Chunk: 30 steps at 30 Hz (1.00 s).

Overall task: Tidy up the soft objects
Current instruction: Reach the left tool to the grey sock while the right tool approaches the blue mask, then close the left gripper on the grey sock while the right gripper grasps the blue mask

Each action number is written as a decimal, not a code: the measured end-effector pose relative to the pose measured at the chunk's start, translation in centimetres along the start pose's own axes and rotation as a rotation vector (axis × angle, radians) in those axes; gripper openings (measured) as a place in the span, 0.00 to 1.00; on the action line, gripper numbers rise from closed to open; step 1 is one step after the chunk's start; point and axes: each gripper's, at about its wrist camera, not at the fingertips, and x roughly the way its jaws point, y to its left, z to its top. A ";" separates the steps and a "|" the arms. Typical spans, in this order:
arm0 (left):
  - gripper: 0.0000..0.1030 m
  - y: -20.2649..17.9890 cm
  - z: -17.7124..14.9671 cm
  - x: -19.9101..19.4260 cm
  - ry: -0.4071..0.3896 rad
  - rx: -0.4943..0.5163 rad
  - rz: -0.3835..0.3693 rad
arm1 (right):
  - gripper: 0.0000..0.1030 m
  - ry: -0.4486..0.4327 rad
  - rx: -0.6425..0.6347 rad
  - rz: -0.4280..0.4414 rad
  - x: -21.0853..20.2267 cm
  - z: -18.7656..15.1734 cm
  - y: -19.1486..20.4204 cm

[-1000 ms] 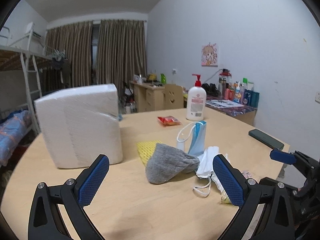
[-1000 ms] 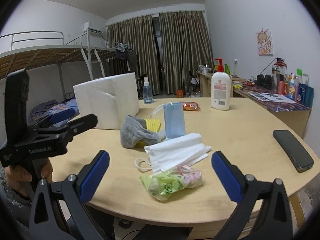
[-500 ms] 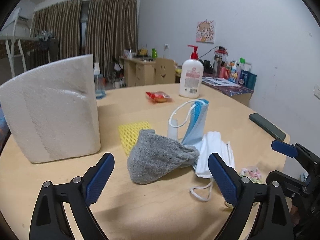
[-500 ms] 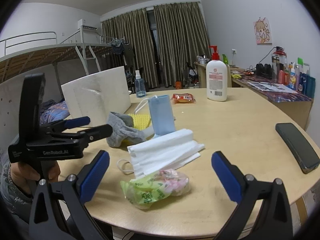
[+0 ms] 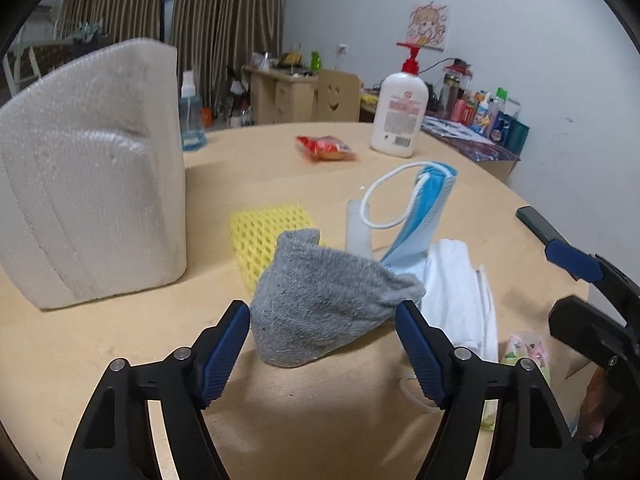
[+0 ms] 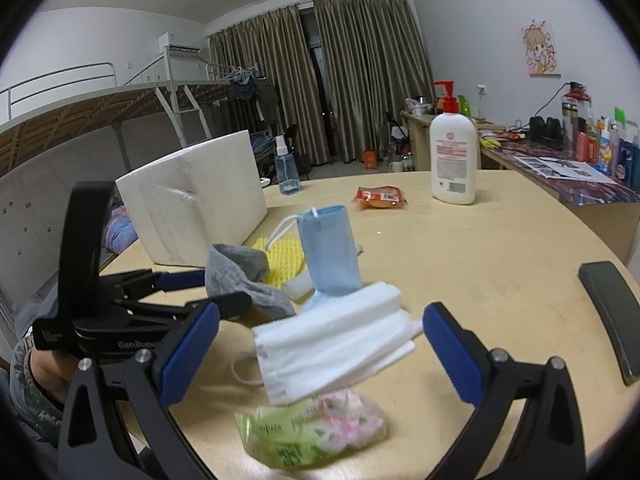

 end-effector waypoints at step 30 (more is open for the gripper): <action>0.11 1.2 -0.1 0.0 0.030 -0.041 -0.109 | 1.00 0.149 -0.057 -0.093 7.1 4.5 1.6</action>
